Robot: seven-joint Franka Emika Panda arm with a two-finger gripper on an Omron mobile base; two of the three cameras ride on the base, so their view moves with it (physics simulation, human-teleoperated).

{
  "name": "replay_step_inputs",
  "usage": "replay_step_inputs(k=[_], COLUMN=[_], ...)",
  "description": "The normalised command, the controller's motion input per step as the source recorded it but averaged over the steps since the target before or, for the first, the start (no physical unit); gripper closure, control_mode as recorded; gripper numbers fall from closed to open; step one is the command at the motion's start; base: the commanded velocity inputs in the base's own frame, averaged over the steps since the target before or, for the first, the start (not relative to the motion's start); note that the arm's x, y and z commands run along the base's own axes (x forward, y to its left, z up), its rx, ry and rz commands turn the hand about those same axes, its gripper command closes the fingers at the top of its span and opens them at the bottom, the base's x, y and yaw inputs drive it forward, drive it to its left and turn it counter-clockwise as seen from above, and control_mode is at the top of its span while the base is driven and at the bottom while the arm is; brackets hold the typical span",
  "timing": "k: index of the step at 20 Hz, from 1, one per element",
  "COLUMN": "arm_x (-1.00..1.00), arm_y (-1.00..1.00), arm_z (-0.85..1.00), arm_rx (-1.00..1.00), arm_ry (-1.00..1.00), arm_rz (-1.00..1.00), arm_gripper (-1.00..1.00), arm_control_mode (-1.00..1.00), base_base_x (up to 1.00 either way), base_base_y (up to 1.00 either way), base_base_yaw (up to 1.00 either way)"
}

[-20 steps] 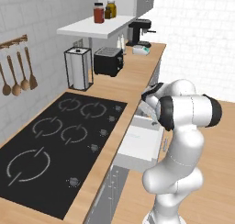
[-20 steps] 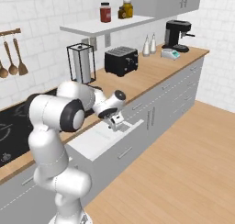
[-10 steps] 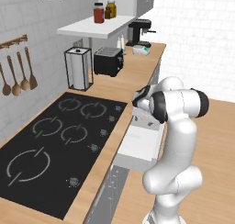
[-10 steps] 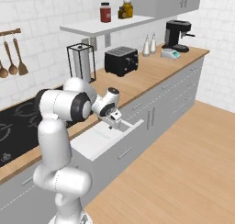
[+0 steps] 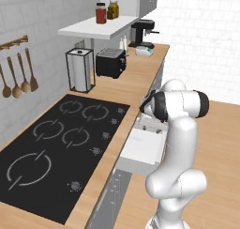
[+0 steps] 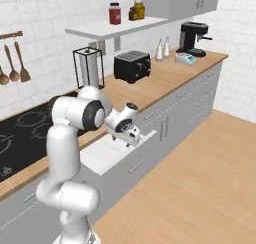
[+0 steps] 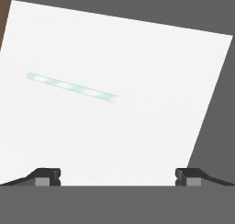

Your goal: Take a straw from the drawer in front and place it inside the glass cup on the dining counter.

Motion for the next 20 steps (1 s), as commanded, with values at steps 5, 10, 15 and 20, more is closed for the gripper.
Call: replay_step_inputs(k=[5, 10, 15, 20], arm_x=[-0.19, -0.15, -0.43, -0.61], arm_y=[-0.52, -0.57, -0.72, -0.85], arm_z=[-0.11, -0.06, -0.07, -0.19], arm_rx=[0.00, -0.04, -0.03, 0.00], arm_ry=[0.00, 0.08, 0.06, 0.07], arm_rz=[0.07, 0.04, 0.02, 0.00], arm_gripper=[-1.00, -1.00, -1.00, -1.00], arm_control_mode=[-1.00, -1.00, -1.00, -1.00], base_base_x=[0.00, 0.00, 0.00, 0.00], base_base_y=[0.00, 0.00, 0.00, 0.00], base_base_yaw=[0.00, 0.00, 0.00, 0.00])
